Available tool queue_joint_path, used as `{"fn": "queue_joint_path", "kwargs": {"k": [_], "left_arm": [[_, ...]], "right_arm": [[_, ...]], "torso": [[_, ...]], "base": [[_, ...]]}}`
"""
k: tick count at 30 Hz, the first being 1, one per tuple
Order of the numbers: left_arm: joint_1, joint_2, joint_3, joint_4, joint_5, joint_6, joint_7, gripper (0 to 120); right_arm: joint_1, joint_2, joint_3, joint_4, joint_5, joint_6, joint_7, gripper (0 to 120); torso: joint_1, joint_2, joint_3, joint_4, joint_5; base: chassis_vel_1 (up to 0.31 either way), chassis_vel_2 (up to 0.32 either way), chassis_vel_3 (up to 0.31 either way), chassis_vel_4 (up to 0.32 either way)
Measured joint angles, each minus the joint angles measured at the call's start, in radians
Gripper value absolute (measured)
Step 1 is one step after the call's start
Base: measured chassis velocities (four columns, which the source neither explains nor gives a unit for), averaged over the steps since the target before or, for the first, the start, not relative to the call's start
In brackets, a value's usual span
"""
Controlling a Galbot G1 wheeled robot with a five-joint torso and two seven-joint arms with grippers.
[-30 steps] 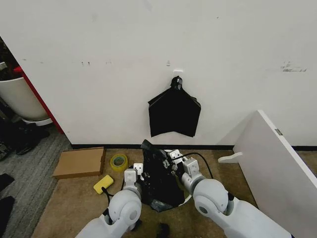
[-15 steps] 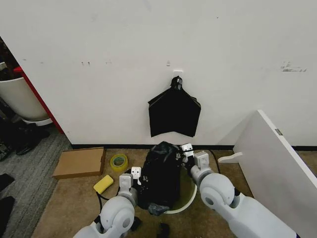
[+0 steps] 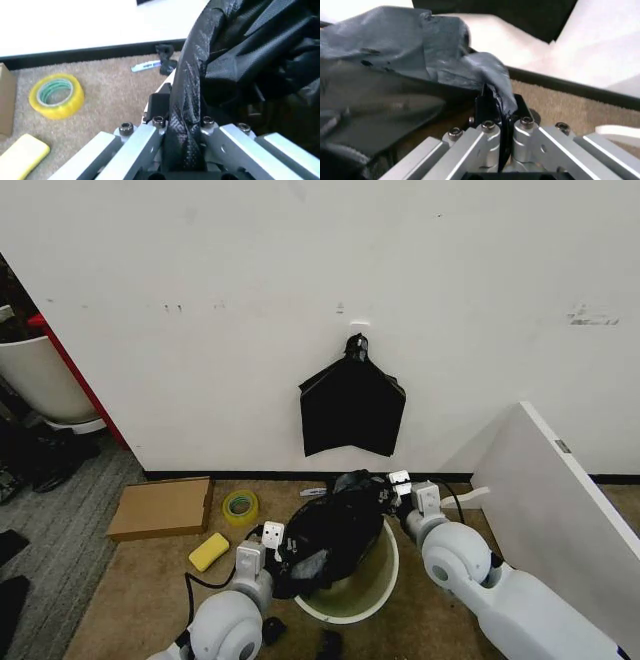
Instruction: Place the garbage bag over the trash bin.
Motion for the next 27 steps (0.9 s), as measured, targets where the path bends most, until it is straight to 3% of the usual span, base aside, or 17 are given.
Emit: {"fn": "queue_joint_path", "kwargs": {"k": [7, 17, 27], "left_arm": [[0.009, -0.006, -0.030, 0.002, -0.008, -0.008, -0.002, 1], [0.015, -0.014, -0.037, 0.015, -0.029, 0.004, -0.028, 1], [0.045, -0.024, -0.062, 0.002, -0.040, 0.014, -0.046, 1]], "right_arm": [[-0.034, -0.005, 0.082, 0.041, 0.158, -0.030, 0.016, 0], [-0.154, -0.029, 0.252, 0.138, 0.227, 0.031, -0.015, 36], [-0.235, -0.040, 0.358, 0.241, 0.437, -0.044, -0.072, 71]], "torso": [[0.000, 0.000, 0.000, 0.0000, 0.0000], [0.000, 0.000, 0.000, 0.0000, 0.0001], [0.000, 0.000, 0.000, 0.0003, -0.0001]], "base": [[0.000, 0.000, 0.000, 0.000], [0.000, 0.000, 0.000, 0.000], [0.000, 0.000, 0.000, 0.000]]}}
